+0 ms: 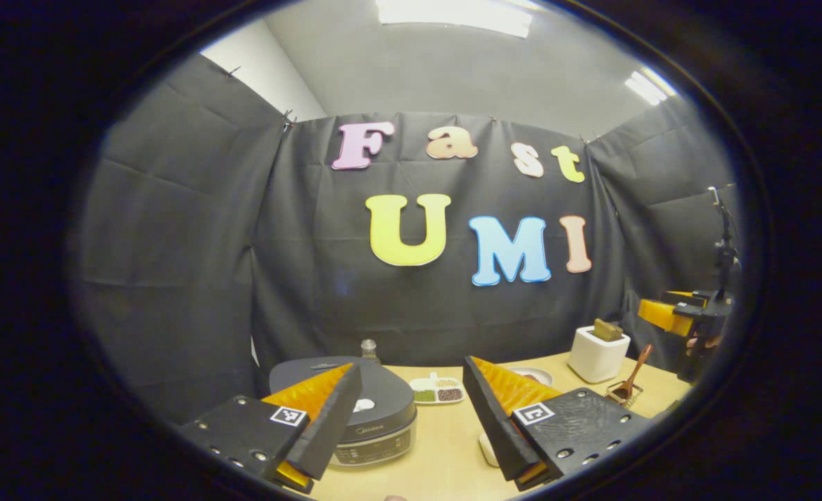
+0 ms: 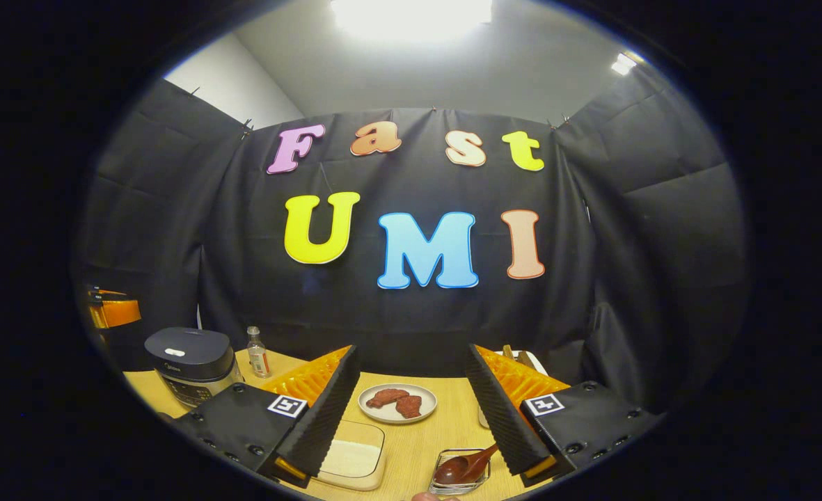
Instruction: Close the left gripper, press the button to open the rice cooker; take a wooden spoon from the chopstick holder with the right hand, scoop a spoonful of rice and pour it into the rice cooker, then put the wooden spoon back into the chopstick holder.
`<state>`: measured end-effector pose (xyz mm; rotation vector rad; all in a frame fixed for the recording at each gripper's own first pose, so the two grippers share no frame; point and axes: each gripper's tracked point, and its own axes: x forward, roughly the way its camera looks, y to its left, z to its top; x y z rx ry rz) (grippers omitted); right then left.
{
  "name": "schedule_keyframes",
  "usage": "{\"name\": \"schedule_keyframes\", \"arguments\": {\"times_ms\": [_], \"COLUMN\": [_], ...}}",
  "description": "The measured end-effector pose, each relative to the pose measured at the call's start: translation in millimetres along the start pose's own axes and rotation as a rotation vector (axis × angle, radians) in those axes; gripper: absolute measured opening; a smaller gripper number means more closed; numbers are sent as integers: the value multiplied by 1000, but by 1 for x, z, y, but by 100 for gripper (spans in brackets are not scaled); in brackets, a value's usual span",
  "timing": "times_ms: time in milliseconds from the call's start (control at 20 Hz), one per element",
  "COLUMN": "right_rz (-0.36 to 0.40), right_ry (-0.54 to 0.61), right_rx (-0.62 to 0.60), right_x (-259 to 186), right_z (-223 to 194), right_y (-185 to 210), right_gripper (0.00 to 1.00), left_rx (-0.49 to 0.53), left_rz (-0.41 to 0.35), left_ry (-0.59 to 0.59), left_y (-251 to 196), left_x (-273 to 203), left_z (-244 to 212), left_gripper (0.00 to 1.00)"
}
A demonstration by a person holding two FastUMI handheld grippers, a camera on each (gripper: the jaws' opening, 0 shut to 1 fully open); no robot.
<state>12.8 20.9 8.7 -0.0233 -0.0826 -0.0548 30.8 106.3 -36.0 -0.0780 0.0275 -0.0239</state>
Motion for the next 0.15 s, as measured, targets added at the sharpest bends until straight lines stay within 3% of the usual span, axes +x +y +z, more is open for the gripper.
{"name": "schedule_keyframes", "arguments": {"times_ms": [150], "right_rz": [9], "right_ry": [2], "right_rx": [9], "right_x": [1], "right_z": [-1], "right_y": [4], "right_gripper": [98], "left_rx": [-38], "left_rz": [-8], "left_ry": [22], "left_y": [-1], "left_x": [2], "left_z": [-11], "left_gripper": [92]}}
